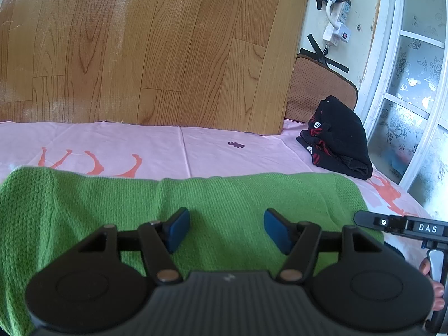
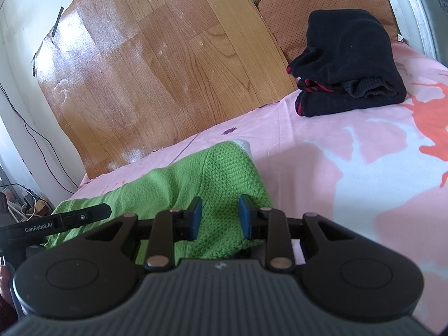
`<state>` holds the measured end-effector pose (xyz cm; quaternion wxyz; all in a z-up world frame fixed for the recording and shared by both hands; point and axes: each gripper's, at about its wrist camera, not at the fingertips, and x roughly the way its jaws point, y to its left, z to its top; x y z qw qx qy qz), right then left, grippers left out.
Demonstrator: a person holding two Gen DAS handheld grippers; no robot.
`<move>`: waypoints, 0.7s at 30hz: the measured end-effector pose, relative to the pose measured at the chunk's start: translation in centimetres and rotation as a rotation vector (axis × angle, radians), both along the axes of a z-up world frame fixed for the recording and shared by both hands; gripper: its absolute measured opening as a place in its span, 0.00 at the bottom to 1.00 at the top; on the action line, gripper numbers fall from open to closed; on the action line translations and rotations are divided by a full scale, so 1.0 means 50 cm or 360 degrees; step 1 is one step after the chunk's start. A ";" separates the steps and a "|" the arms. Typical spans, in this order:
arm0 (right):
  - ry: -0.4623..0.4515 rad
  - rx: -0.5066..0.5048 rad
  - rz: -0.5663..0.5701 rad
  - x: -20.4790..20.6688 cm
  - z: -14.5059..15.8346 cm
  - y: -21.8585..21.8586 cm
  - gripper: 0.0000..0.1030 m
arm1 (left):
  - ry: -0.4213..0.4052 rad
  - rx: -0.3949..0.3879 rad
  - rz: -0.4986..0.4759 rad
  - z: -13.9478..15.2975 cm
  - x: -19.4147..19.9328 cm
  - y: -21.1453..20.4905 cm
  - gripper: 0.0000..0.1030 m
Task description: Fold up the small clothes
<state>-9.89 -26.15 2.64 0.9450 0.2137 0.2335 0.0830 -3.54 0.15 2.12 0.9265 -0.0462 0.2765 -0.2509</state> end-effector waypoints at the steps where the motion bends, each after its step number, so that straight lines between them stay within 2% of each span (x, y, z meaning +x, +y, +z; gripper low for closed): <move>1: 0.0000 0.0000 0.0000 0.000 0.000 0.001 0.31 | 0.0000 0.0000 0.0000 0.000 0.000 -0.001 0.59; 21: 0.0000 0.0001 0.0000 0.000 0.000 0.000 0.31 | 0.0000 0.0002 0.0004 0.000 -0.001 -0.002 0.60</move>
